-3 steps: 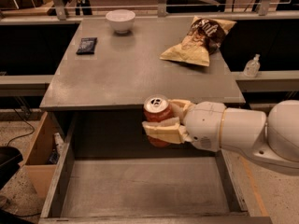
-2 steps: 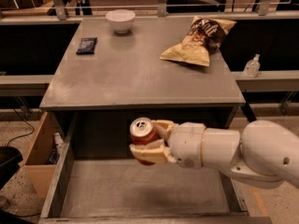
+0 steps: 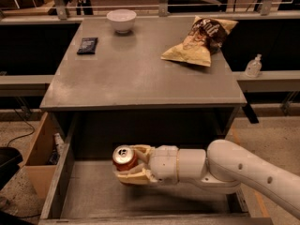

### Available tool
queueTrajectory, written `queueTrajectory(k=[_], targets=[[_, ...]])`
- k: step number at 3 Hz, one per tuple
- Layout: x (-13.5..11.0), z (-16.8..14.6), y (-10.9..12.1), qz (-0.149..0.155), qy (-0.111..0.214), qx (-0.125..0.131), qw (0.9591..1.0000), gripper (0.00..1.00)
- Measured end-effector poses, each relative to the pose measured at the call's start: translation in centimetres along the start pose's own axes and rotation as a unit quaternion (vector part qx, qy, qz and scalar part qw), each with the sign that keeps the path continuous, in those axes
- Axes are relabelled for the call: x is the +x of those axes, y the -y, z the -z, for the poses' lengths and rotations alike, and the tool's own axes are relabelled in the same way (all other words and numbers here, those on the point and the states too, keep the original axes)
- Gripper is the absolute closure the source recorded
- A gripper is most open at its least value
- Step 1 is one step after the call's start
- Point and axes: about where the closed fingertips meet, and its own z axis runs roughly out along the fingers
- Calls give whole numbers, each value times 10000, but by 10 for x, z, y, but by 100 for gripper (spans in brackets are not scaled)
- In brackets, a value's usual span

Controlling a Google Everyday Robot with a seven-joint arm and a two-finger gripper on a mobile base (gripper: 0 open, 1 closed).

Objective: Place coke can into top drawer

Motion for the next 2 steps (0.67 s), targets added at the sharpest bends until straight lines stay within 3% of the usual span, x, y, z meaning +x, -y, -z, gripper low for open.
queueTrajectory(k=[2], targets=[[45,-53,-6,96,359,-679,9970,100]])
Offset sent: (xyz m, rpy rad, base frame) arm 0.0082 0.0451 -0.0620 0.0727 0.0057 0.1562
